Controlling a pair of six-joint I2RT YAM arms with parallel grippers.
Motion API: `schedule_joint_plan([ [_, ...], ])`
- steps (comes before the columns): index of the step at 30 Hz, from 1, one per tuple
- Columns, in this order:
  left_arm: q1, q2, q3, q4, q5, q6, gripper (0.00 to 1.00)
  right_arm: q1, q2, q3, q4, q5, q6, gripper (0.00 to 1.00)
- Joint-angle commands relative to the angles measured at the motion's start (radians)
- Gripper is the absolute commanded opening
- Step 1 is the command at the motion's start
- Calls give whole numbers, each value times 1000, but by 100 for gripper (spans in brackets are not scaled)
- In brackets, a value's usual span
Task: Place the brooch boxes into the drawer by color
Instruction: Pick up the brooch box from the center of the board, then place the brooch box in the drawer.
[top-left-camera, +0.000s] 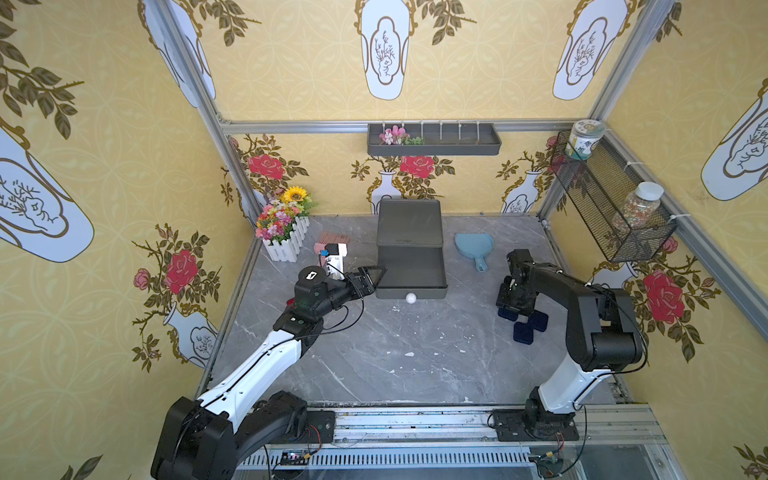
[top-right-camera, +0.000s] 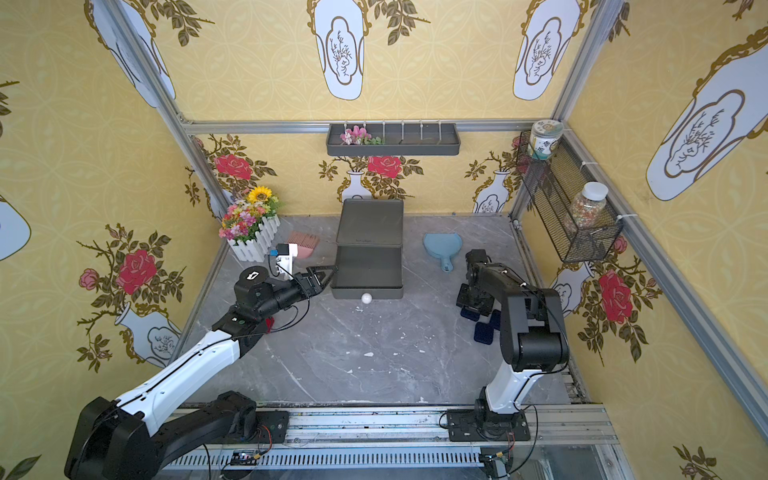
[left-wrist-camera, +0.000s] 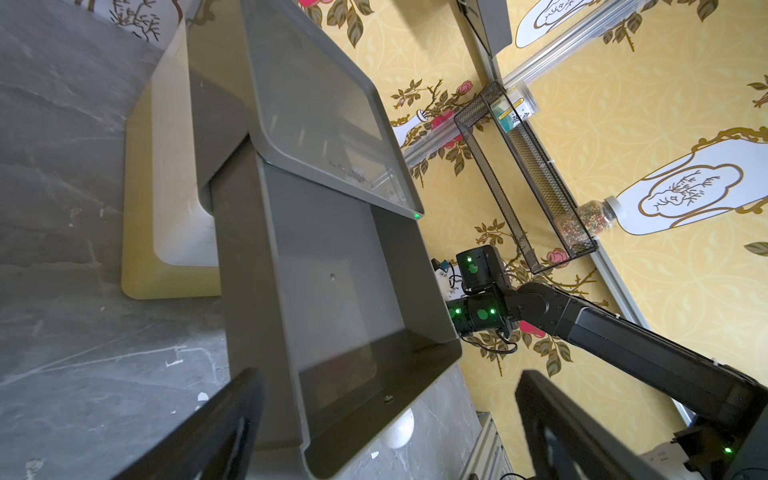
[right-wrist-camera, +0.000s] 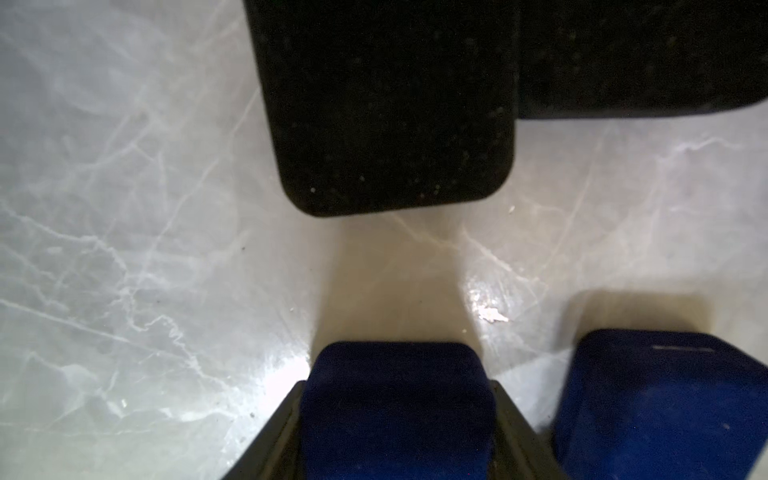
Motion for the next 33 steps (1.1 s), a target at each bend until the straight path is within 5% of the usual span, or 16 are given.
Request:
schedule_joint_plan([
  [1,0,-20,15,-17,-53,32,100,1,1,-2,8,-5,-7,44],
  [11,9,-118,84,-217,-200,123,100,69,-176,56,-85,15,-16,38],
  [19,92,-197,112,-359,-258,182,100,366,-264,351,-234,91,-2,40],
  [26,240,-205,108,-430,-180,181,100,690,-106,746,-353,171,-30,41],
  [33,249,-211,95,-442,-171,178,100,834,139,1048,-438,167,-37,41],
])
